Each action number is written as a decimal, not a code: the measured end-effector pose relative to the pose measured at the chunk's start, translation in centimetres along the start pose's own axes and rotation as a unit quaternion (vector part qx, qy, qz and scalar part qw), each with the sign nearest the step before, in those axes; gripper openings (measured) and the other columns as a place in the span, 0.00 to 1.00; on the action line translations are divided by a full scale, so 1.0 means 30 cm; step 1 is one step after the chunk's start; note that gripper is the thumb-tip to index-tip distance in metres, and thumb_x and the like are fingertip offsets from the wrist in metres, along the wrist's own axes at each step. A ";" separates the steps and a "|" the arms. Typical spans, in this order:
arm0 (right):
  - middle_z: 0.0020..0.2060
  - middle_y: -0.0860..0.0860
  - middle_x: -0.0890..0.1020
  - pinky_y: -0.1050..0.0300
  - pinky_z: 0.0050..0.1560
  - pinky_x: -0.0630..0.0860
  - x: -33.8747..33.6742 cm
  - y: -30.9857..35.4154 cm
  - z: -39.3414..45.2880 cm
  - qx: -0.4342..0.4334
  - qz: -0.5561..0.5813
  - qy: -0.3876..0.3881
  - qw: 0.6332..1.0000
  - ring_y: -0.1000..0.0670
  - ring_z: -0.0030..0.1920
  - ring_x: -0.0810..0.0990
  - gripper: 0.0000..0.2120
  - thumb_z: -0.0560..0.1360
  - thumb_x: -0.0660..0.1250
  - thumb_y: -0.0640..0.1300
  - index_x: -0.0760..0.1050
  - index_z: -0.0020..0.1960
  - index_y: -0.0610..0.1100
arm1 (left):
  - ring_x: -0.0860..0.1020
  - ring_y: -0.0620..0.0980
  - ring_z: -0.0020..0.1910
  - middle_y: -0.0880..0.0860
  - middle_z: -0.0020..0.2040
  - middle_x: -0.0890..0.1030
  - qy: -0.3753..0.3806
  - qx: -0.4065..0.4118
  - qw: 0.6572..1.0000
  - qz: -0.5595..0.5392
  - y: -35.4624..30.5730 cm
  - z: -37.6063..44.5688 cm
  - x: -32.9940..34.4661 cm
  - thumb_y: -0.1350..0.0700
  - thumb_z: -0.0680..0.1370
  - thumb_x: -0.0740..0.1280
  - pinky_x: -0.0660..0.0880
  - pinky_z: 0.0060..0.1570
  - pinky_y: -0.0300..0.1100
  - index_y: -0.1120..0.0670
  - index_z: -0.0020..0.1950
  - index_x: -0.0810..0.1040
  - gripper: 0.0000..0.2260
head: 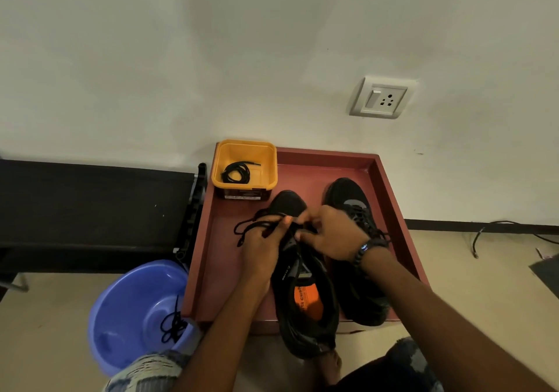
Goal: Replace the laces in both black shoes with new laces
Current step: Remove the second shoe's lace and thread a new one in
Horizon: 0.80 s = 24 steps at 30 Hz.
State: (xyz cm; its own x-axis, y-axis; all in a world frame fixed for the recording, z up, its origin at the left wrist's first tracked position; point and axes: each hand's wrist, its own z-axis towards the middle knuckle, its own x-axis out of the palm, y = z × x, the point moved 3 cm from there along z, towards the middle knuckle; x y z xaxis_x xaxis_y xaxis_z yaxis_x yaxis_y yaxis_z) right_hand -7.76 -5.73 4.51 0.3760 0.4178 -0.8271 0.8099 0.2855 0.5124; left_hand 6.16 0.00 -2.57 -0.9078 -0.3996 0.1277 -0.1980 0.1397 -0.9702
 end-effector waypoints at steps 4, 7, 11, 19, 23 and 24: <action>0.47 0.52 0.82 0.51 0.54 0.78 0.044 -0.026 0.012 0.011 -0.018 -0.080 0.997 0.51 0.49 0.80 0.03 0.76 0.71 0.47 0.81 0.49 0.50 | 0.84 0.52 0.48 0.53 0.45 0.86 -0.001 -0.021 0.994 -0.108 -0.025 -0.003 0.001 0.56 0.78 0.71 0.79 0.47 0.44 0.55 0.49 0.83 0.04; 0.43 0.54 0.80 0.50 0.51 0.78 0.042 -0.008 0.029 0.025 -0.043 -0.070 0.996 0.50 0.46 0.80 0.02 0.77 0.69 0.47 0.80 0.46 0.50 | 0.84 0.49 0.50 0.50 0.47 0.86 0.020 -0.021 0.991 -0.132 -0.024 -0.008 -0.010 0.54 0.78 0.69 0.78 0.48 0.42 0.54 0.52 0.83 0.05; 0.41 0.56 0.81 0.60 0.48 0.77 0.001 0.006 0.048 0.042 0.069 -0.064 0.995 0.55 0.45 0.80 0.03 0.76 0.71 0.48 0.79 0.44 0.51 | 0.76 0.42 0.62 0.45 0.62 0.78 0.088 0.043 0.990 0.103 0.024 0.014 -0.020 0.52 0.73 0.76 0.74 0.60 0.40 0.42 0.61 0.78 0.18; 0.41 0.50 0.84 0.61 0.48 0.77 -0.079 0.117 0.030 0.009 0.254 -0.060 0.965 0.55 0.42 0.80 0.06 0.75 0.73 0.48 0.82 0.45 0.45 | 0.74 0.42 0.61 0.48 0.66 0.71 0.062 0.075 0.967 0.236 0.048 0.041 -0.030 0.42 0.69 0.76 0.76 0.58 0.39 0.41 0.65 0.75 0.26; 0.41 0.49 0.85 0.63 0.49 0.78 -0.062 0.120 0.009 0.001 0.296 -0.059 0.954 0.54 0.42 0.82 0.05 0.76 0.72 0.45 0.82 0.47 0.44 | 0.74 0.42 0.61 0.46 0.65 0.71 0.061 0.085 0.970 0.221 0.043 0.030 -0.035 0.47 0.71 0.76 0.75 0.61 0.44 0.36 0.59 0.77 0.18; 0.41 0.50 0.85 0.66 0.48 0.77 -0.047 0.112 0.012 0.002 0.261 -0.055 0.964 0.54 0.43 0.83 0.05 0.76 0.72 0.45 0.82 0.47 0.44 | 0.74 0.42 0.60 0.46 0.65 0.70 0.072 0.081 0.969 0.221 0.038 0.016 -0.025 0.48 0.72 0.77 0.74 0.61 0.43 0.32 0.55 0.75 0.18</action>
State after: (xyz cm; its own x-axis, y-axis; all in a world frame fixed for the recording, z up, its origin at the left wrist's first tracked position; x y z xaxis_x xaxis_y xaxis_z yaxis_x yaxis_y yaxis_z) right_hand -5.42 -5.67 7.33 0.7776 0.4098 -0.4768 0.4994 0.0581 0.8644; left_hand 6.80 0.04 -3.87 -0.9352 -0.2008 -0.2916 0.2720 0.1196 -0.9548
